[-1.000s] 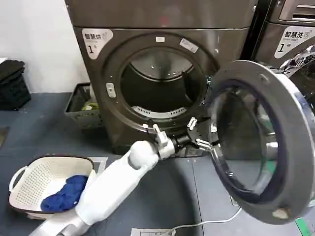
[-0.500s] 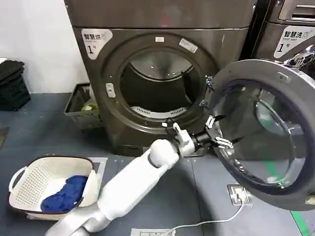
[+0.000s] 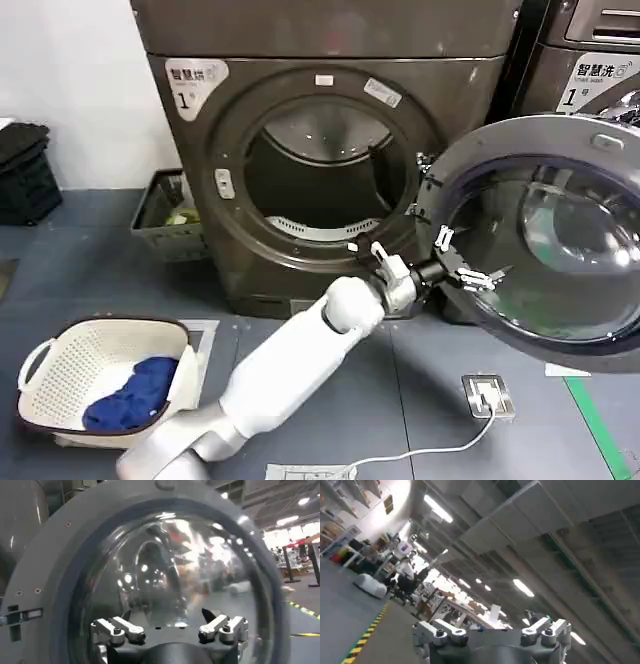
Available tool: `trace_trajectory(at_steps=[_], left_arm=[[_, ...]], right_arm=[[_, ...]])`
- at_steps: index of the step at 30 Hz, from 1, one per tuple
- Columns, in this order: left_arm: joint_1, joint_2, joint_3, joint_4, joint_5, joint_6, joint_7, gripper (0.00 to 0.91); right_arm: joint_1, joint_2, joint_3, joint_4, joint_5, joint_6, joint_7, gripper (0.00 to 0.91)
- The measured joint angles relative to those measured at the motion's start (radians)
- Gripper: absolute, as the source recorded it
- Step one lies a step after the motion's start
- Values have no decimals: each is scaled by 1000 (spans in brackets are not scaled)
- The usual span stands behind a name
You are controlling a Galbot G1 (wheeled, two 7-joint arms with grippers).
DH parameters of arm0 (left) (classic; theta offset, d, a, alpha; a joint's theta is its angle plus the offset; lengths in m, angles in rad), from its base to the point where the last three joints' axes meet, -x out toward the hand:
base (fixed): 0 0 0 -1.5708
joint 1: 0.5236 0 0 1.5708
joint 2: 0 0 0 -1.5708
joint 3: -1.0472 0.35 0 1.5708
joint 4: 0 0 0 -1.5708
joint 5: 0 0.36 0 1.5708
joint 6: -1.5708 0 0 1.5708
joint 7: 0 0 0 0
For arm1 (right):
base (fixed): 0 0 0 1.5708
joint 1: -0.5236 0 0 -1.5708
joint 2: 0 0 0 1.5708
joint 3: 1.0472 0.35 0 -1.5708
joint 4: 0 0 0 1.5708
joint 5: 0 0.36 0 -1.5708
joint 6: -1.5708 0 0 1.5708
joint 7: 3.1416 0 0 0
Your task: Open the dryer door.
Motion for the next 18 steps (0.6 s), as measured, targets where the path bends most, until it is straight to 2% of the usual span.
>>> trace_trajectory(at_steps=[6, 10, 18], left_arm=[[2, 8, -1, -14, -7, 7, 3, 907], [22, 34, -3, -56, -38, 42, 14, 907], [119, 136, -77, -277, -75, 137, 15, 907]], right_arm=[[4, 0, -1, -6, -1, -4, -3, 907], [8, 0, -2, -3, -2, -11, -6, 907], [7, 0, -1, -1, 2, -21, -13, 907]])
